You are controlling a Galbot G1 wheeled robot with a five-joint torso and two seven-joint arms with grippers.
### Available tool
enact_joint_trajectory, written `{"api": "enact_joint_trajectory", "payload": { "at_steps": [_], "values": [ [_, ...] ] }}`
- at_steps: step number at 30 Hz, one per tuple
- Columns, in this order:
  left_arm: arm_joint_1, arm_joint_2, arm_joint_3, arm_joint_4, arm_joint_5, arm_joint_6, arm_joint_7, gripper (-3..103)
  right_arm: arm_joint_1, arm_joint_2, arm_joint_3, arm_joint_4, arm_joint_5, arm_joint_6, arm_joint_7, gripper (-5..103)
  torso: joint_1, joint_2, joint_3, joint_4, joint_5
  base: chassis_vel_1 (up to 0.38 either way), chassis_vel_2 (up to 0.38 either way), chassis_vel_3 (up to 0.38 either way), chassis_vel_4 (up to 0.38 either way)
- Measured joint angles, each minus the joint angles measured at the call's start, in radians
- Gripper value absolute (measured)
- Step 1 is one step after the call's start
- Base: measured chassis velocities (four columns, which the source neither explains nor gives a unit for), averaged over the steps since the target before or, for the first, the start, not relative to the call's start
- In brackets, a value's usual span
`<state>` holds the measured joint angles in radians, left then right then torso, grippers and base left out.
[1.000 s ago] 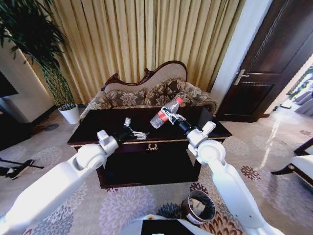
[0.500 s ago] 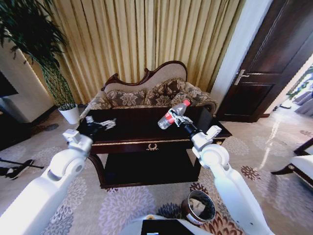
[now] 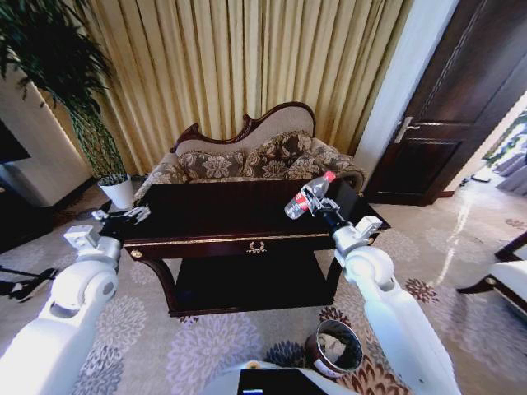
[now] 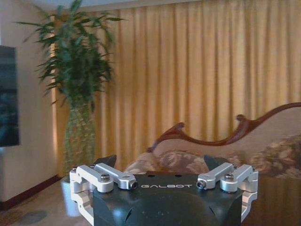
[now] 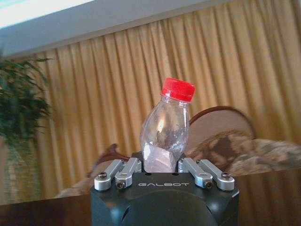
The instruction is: Move to the front of the table and place the trash on the table into the trash bin.
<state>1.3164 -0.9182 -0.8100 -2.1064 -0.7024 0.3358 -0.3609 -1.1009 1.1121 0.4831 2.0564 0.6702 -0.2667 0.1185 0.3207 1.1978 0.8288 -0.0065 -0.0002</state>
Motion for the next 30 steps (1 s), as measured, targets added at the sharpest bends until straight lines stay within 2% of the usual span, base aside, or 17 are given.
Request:
{"api": "enact_joint_trajectory", "payload": {
  "at_steps": [5, 10, 14, 18, 30],
  "values": [
    [0.0, -0.001, -0.045, -0.021, -0.021, 0.04, -0.021, 100, -0.027, 0.009, 0.054, 0.02, -0.026, 0.004, 0.0, 29, 0.0, 0.0, 0.0, -0.0001, 0.0002, 0.0, 0.0, 0.0, 0.0],
    [0.0, 0.013, -0.054, -0.035, -0.033, 0.04, -0.016, 100, -0.049, 0.007, 0.077, 0.038, -0.049, 0.016, 0.0, 29, 0.0, 0.0, 0.0, -0.0001, 0.0002, 0.0, 0.0, 0.0, 0.0],
    [0.006, 0.016, -0.062, -0.044, -0.035, 0.04, -0.013, 100, -0.073, 0.005, 0.096, 0.039, -0.169, 0.034, 0.0, 29, 0.0, 0.0, 0.0, -0.0001, 0.0003, 0.0, 0.0, 0.0, 0.0],
    [0.014, 0.011, -0.062, -0.053, -0.034, 0.04, -0.013, 100, -0.079, 0.008, 0.094, 0.035, -0.232, 0.049, 0.0, 29, 0.0, 0.0, 0.0, -0.0001, 0.0002, 0.0, 0.0, 0.0, 0.0],
    [0.024, 0.015, -0.065, -0.068, -0.034, 0.039, -0.007, 100, -0.08, -0.002, 0.073, 0.053, -0.217, 0.05, 0.0, 29, 0.0, 0.0, 0.0, 0.0, 0.0002, 0.0, 0.0, 0.0, 0.0]
  ]
}}
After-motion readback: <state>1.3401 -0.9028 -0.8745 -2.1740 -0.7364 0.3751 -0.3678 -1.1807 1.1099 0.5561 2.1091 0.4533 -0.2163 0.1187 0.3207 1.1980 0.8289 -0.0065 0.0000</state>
